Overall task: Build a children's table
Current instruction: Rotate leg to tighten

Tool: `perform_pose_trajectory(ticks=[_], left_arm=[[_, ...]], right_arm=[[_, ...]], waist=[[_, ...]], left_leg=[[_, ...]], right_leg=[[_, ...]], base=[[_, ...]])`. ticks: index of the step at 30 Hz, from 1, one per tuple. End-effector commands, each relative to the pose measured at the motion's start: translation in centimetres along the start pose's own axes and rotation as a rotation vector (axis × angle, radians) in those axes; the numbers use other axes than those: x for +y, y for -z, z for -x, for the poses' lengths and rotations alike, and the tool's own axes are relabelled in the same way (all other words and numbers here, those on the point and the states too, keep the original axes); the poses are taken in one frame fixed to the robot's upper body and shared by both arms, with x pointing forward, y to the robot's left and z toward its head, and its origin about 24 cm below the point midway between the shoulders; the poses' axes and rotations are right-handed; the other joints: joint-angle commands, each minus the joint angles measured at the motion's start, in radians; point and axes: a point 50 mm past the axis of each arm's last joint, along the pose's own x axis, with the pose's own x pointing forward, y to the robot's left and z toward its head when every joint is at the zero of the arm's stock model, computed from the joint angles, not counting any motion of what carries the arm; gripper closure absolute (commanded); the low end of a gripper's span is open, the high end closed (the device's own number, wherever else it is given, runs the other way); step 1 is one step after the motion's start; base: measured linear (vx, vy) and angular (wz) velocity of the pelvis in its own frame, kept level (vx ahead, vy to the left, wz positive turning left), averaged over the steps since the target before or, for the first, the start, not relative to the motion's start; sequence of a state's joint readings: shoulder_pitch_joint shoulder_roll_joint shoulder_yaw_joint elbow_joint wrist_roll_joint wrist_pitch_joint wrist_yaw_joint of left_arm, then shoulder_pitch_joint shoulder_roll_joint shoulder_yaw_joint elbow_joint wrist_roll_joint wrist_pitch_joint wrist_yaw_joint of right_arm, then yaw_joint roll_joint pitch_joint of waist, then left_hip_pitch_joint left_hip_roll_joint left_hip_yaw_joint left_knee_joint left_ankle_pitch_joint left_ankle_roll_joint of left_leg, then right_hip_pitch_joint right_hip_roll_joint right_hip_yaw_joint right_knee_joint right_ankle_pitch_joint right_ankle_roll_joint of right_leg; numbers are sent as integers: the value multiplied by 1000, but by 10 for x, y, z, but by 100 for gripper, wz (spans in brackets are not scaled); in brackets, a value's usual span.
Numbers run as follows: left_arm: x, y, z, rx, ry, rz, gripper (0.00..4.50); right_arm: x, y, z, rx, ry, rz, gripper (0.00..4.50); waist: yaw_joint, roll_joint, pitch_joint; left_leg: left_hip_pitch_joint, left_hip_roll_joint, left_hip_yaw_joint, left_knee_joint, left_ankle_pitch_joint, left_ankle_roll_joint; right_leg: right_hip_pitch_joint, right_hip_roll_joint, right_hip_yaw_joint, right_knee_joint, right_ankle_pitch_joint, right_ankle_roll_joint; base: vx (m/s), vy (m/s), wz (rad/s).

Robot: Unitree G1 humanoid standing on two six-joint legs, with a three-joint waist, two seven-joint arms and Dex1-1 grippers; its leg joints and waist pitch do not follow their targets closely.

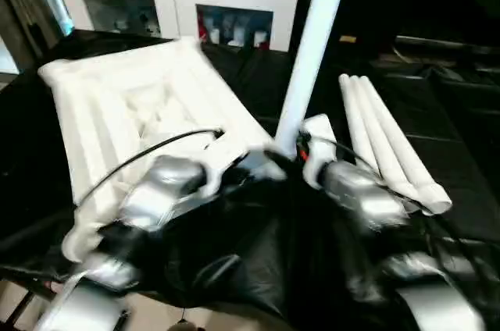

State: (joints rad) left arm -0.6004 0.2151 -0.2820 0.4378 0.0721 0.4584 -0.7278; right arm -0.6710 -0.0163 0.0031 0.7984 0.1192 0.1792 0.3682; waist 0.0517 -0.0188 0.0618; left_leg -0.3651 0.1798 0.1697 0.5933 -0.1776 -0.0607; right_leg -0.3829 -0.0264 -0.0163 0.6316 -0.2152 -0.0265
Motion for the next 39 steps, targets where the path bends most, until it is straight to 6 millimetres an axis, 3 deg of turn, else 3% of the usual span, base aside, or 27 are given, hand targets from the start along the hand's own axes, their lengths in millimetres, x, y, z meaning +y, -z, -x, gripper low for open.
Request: perform_pose_trajectory(ticks=[1,4,5,6,9,11,13,14,16,21,27,34,39], left_arm=[[-6,-27,-8,-83,-7,-52,450],[-9,-29,-11,-93,1,-65,450],[-10,-29,-11,-97,8,-70,450],[-11,-30,-11,-108,20,-75,450],[-12,-29,-9,-123,55,-109,450],[-14,-27,-6,-124,94,-130,450],[-14,-24,-4,-114,113,-135,450],[-15,-21,-1,-113,143,-157,450],[-15,-19,1,-117,166,-173,450],[-17,-5,17,-109,289,-214,450],[-20,9,32,-76,419,-230,450],[-19,18,43,-45,470,-236,450],[-16,21,47,-25,472,-240,450]], right_arm=[[31,31,-8,121,-71,-40,174],[35,30,-11,112,-81,-12,174],[36,29,-12,102,-84,-21,174],[37,25,-13,76,-104,-64,118],[35,20,-13,52,-119,-51,98],[33,17,-12,40,-129,3,60],[31,16,-10,35,-153,38,60],[29,15,-7,30,-188,74,60],[26,15,-3,30,-228,96,60],[9,14,26,37,-450,174,60],[-6,8,48,46,-558,201,60],[-11,6,62,98,-658,232,60],[-7,5,61,102,-677,214,105]], waist=[[1,10,-62],[2,10,-63],[2,-3,-63],[4,4,-61],[3,6,-60],[1,6,-61],[0,6,-65],[1,11,-66],[1,8,-66],[13,9,-71],[13,12,-65],[18,11,-65],[19,10,-65]], left_leg=[[14,48,-18,-71,-222,-28],[11,47,-17,-70,-208,-17],[10,48,-15,-71,-205,-12],[11,48,-16,-71,-214,-8],[12,50,-18,-74,-234,-10],[11,50,-18,-75,-234,-12],[7,49,-17,-72,-195,-4],[6,49,-18,-71,-183,0],[5,48,-15,-70,-165,15],[8,54,-15,-67,-118,52],[11,56,-13,-71,-168,36],[10,56,-12,-69,-154,42],[11,55,-13,-69,-159,30]], right_leg=[[33,-106,46,-89,-186,-205],[36,-105,46,-86,-142,-204],[37,-105,45,-86,-139,-204],[34,-108,46,-88,-163,-202],[31,-107,46,-91,-198,-197],[32,-108,46,-90,-195,-196],[35,-107,45,-83,-124,-207],[37,-107,45,-81,-100,-211],[40,-105,44,-80,-54,-219],[47,-104,42,-70,52,-232],[43,-105,43,-79,-31,-240],[42,-103,41,-77,-24,-241],[41,-104,42,-79,-54,-238]], base=[[0,0,0],[0,0,0],[0,0,0],[0,0,0],[0,0,0],[0,0,0],[0,0,0],[0,0,0],[0,0,0],[0,0,0],[0,0,0],[0,0,0],[0,0,0]])
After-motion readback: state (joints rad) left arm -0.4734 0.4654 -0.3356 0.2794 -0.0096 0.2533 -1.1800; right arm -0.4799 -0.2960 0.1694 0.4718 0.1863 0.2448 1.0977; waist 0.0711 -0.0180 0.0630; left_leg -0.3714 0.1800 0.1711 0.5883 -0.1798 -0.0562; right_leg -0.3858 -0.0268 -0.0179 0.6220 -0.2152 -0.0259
